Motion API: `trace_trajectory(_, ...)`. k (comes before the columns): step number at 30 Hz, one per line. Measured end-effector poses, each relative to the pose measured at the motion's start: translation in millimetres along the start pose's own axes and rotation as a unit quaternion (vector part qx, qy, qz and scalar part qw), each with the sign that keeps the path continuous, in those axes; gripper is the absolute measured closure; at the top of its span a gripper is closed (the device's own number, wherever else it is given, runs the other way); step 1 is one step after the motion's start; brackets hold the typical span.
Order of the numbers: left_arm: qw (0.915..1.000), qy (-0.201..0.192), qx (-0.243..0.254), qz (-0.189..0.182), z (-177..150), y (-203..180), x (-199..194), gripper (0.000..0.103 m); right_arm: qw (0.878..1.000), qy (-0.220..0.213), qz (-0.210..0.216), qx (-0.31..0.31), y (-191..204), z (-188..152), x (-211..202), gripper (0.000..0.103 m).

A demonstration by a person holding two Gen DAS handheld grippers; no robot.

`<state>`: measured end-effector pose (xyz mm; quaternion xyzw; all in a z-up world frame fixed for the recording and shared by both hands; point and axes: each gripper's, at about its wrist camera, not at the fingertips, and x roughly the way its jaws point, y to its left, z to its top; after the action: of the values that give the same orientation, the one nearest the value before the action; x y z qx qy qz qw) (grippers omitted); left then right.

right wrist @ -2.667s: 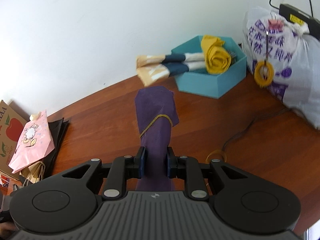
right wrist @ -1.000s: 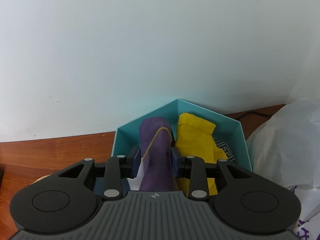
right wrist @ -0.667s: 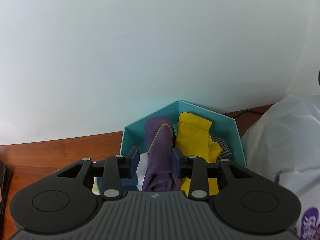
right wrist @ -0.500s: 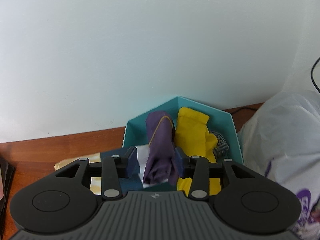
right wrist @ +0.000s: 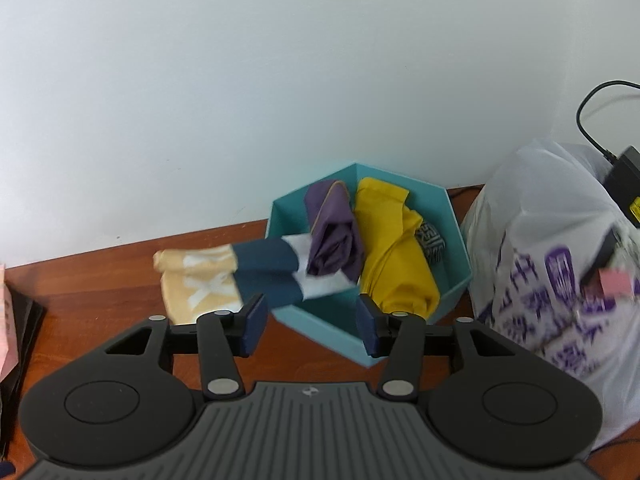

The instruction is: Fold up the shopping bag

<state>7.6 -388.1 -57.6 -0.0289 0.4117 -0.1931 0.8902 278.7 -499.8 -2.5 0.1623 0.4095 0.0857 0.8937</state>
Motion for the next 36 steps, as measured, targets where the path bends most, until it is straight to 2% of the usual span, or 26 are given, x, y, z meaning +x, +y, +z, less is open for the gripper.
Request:
trace_trajectory(5, 0.9999, -0.002, 0.009, -0.009, -2.4, 3.0, -7.7, 0.019, 1.000, -0.009, 0.000, -0.011, 14.5, -27.2, -26.9, 0.037)
trace_trajectory(10, 0.9996, -0.005, 0.023, -0.016, -5.2, 3.3, -13.9, 0.016, 1.000, -0.017, -0.008, -0.018, 29.5, -47.5, -45.7, 0.021)
trace_trajectory(14, 0.9996, -0.011, 0.023, -0.015, -7.6, 3.9, -18.8, 0.009, 0.999, -0.021, -0.011, -0.026, 42.0, -67.6, -62.7, 0.015)
trace_trajectory(20, 0.9995, -0.010, 0.017, -0.023, -9.4, 7.1, -24.6, 0.000, 0.999, -0.026, -0.016, -0.038, 58.6, -95.6, -85.4, 0.011)
trace_trajectory(24, 0.9993, -0.016, 0.025, -0.023, -12.4, 7.2, -30.6, 0.000, 0.999, -0.030, -0.015, -0.037, 66.9, -112.1, -99.8, 0.007)
trace_trajectory(29, 0.9988, -0.021, 0.040, -0.016, -16.9, 5.6, -35.6, 0.000, 0.999, -0.033, -0.020, -0.030, 76.4, -133.6, -114.5, 0.007)
trace_trajectory(36, 0.9989, -0.019, 0.036, -0.022, -22.1, 11.1, -41.7, 0.000, 0.999, -0.031, -0.030, -0.025, 91.1, -163.9, -128.7, 0.006)
